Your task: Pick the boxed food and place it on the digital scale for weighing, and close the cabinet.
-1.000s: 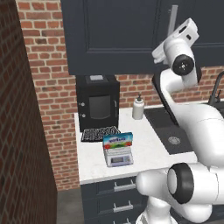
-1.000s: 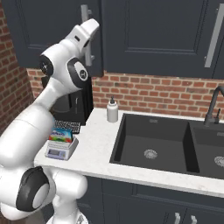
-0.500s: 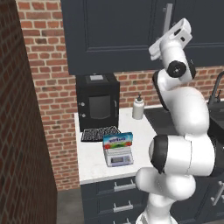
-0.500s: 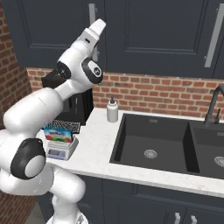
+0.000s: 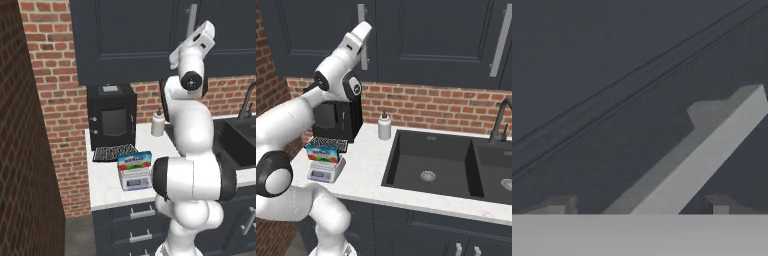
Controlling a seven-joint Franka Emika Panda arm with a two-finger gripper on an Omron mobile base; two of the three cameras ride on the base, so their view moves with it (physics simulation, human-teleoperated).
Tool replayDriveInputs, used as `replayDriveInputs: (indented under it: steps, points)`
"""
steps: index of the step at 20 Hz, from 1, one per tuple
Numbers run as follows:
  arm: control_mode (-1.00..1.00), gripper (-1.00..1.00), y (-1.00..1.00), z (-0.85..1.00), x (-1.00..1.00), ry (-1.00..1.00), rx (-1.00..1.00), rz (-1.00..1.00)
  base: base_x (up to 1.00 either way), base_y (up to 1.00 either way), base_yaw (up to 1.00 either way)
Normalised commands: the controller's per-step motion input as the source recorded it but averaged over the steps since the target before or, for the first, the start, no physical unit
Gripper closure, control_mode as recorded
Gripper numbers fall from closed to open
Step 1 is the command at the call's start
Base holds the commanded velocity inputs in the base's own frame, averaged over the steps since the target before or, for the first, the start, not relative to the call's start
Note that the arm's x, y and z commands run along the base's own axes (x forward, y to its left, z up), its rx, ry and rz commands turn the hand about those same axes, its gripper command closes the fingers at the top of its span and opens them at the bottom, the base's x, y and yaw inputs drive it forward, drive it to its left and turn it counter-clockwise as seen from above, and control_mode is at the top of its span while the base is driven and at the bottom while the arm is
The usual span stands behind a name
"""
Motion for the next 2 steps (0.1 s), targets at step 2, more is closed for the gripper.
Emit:
replayDriveInputs:
  steps: [2]
  points:
    - [-1.0, -1.0, 0.0, 0.0, 1.0, 0.06, 0.0, 0.0, 0.0, 0.0, 0.0]
